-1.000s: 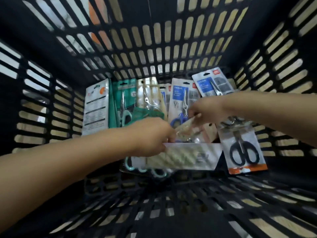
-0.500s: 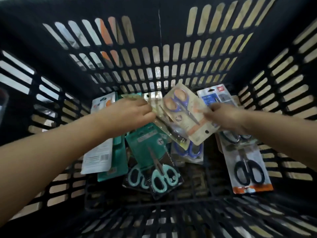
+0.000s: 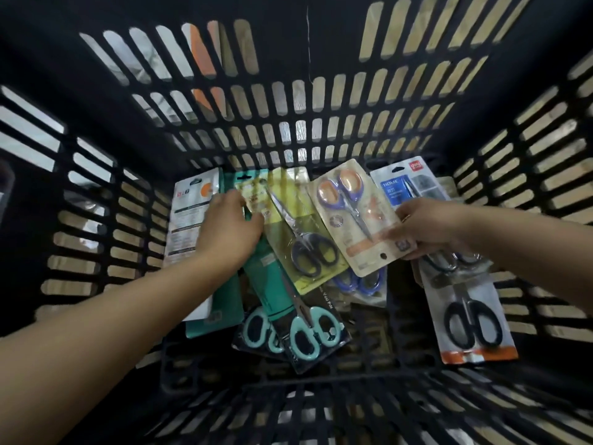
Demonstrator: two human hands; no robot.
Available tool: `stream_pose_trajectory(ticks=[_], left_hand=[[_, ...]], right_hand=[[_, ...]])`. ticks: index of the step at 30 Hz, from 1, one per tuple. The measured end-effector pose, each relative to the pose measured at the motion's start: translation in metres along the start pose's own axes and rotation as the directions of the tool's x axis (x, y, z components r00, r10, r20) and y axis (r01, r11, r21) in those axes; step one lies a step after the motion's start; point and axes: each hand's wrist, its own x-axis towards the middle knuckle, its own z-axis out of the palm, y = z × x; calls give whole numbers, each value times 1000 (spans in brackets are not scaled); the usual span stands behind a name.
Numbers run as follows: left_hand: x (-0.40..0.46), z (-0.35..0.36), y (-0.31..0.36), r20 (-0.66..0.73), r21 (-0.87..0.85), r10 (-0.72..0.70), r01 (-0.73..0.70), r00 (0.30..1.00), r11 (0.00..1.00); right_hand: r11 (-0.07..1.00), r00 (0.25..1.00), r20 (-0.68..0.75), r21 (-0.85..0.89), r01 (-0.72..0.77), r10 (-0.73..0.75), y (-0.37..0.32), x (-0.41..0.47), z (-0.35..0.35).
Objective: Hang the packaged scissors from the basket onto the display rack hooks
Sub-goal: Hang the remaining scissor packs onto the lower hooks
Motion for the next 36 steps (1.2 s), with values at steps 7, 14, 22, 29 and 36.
stream_pose_trajectory(ticks=[7,14,22,29,36], left_hand=[[14,10,10,183,-268,-299,340,937,902],[20,6,7,222,-453,-346,411,912,791],[18,9,6,225,-484,-309,381,924,788],[18,14,4,206,-443,-290,353,935,824],[19,16,9,211,-419,-292,357,933,835]], right_hand=[[798,957,-108,-581,159,-269,-49,-35,-22],[605,865,28,-704,373,-501,-88,-73,-56],[334,892,260,-858,390,-371,-106,-25,-22],[295,800,183,-864,408,-571,-78,31,44],[192,706,167,-897,399,-688,-36,33,48]])
